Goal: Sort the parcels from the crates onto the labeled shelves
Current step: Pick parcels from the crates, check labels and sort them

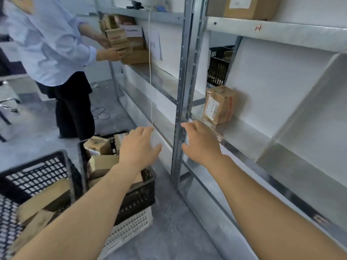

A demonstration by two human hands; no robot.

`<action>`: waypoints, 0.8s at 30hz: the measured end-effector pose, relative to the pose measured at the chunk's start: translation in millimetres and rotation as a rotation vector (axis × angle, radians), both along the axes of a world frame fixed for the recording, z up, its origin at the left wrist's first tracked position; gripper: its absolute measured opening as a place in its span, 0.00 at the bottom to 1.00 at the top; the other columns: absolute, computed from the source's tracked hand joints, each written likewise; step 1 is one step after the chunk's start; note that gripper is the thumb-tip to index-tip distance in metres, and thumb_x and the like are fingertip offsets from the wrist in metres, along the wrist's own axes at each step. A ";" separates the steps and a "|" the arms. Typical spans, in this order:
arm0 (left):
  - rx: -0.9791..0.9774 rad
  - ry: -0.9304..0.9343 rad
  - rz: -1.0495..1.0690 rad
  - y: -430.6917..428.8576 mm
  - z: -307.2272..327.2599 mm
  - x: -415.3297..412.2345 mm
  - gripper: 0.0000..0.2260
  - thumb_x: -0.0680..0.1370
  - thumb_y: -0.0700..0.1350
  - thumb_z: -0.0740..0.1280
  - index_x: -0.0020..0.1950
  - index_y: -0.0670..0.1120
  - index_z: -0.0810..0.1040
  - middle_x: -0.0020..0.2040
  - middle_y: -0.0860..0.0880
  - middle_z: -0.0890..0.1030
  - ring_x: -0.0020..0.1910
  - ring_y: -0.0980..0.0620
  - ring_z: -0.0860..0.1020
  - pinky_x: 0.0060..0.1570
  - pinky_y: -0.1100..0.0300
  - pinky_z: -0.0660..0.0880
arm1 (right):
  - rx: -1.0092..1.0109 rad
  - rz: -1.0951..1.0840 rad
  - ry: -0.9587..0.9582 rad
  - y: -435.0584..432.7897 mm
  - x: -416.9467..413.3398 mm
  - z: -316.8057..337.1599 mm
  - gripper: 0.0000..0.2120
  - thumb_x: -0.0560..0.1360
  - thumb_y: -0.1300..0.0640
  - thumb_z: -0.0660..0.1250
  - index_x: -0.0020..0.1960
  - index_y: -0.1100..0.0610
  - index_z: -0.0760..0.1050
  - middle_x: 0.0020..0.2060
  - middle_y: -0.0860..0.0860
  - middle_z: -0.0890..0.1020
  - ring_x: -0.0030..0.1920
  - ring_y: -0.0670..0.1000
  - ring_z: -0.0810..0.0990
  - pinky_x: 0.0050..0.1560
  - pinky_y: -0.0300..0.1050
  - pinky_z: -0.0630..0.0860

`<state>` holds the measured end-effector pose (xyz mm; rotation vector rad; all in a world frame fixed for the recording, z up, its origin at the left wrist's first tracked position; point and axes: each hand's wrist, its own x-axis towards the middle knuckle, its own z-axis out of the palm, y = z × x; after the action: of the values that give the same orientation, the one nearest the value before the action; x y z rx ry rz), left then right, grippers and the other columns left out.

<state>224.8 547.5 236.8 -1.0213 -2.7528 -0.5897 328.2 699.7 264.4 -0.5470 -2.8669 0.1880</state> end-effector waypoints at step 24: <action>-0.024 -0.234 0.395 -369.4 -74.8 -124.9 0.27 0.76 0.56 0.63 0.73 0.49 0.65 0.69 0.48 0.70 0.68 0.46 0.67 0.65 0.48 0.65 | -0.051 0.346 -0.175 -344.1 -178.9 -61.1 0.25 0.77 0.54 0.63 0.73 0.52 0.62 0.67 0.52 0.68 0.64 0.55 0.71 0.49 0.45 0.70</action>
<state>99.9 178.2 162.0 -0.4084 -3.0479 -0.6460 149.3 355.6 203.3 -0.0730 -3.1168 0.2813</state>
